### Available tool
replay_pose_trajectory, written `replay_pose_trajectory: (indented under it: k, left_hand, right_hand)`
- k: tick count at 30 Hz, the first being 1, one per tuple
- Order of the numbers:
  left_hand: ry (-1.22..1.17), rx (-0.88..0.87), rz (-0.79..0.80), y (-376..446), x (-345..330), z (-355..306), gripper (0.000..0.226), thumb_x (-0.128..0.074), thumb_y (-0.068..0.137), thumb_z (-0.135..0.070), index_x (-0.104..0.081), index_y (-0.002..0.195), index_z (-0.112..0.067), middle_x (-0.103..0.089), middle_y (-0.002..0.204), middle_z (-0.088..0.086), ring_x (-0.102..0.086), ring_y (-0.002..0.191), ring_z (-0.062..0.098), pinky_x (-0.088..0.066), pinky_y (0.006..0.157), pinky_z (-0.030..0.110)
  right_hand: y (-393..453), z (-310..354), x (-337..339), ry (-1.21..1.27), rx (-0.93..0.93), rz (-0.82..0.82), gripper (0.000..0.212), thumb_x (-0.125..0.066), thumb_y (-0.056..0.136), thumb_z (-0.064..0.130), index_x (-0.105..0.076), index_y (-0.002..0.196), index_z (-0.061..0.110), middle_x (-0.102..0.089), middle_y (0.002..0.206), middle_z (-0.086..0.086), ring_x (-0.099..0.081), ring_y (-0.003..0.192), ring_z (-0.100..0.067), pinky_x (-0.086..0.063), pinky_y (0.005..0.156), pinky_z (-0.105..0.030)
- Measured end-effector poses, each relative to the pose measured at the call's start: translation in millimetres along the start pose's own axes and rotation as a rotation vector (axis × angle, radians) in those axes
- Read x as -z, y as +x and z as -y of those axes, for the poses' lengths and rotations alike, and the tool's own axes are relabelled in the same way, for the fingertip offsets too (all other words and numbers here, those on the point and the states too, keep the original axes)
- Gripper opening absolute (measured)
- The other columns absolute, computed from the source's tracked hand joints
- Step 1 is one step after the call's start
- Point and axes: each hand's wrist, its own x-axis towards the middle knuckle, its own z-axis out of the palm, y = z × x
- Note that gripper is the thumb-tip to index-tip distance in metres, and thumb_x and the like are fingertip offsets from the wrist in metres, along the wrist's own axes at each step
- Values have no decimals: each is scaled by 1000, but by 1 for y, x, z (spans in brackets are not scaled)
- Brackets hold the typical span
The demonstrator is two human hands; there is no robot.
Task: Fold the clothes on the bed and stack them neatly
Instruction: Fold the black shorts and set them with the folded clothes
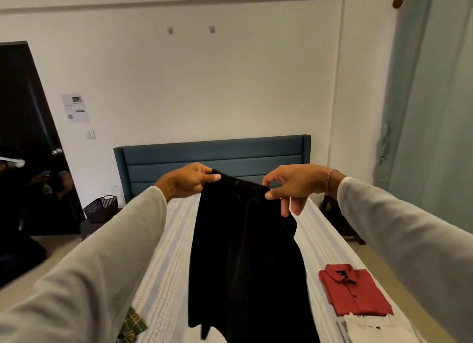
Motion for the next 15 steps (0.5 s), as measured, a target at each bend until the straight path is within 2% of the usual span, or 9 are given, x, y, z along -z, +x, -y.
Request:
replay_pose_trajectory:
  k: [1,3,5,8,10,12,15]
  left_hand:
    - [-59,2,11,2,-7,4,23,-41,106,-3,-60,96,5,-62,52,-8,-58,44,2,-49,56,12]
    - [-188,11,32,9,-14,17,23,-42,106,-4,-60,102,9,-65,57,-5,-60,45,4,-49,54,12]
    - [-243,20,70,14,-20,31,26,-48,104,-9,-64,107,12,-71,77,7,-66,59,9,-53,61,16]
    - [-310,35,137,22,-28,50,29,-50,104,-11,-63,119,9,-72,100,14,-71,86,21,-57,77,27]
    - [-365,36,180,28,-39,61,36,-54,101,-13,-59,129,9,-70,113,17,-69,101,27,-57,84,32]
    - [-396,44,230,31,-48,72,47,-70,92,-21,-61,129,7,-68,120,19,-67,107,29,-57,88,34]
    - [-353,67,343,30,-68,90,53,-89,73,-31,-72,114,-2,-70,108,12,-68,99,22,-54,89,33]
  right_hand:
    - [-2,-1,2,0,-17,10,19,-57,103,27,-58,120,18,-77,85,-12,-71,60,-18,-64,76,-39]
    - [-6,-4,4,-11,5,14,14,-57,103,24,-60,115,16,-77,95,-13,-76,79,-23,-62,84,-42]
    - [-9,-11,3,-39,60,-9,14,-60,101,27,-63,106,15,-75,102,-10,-74,95,-24,-61,88,-41]
    - [-12,-18,-2,10,87,-120,33,-69,92,41,-70,91,9,-75,85,-8,-75,84,-19,-61,80,-26]
    - [-16,-24,-6,-26,105,-201,34,-73,87,44,-73,83,10,-71,73,-3,-71,74,-16,-55,70,-18]
    - [-17,-30,-8,-84,110,-245,29,-75,85,41,-75,85,12,-67,72,0,-64,73,-16,-49,66,-17]
    - [-22,-37,-9,-70,109,-209,13,-76,87,31,-71,85,19,-67,76,1,-62,79,-18,-50,68,-17]
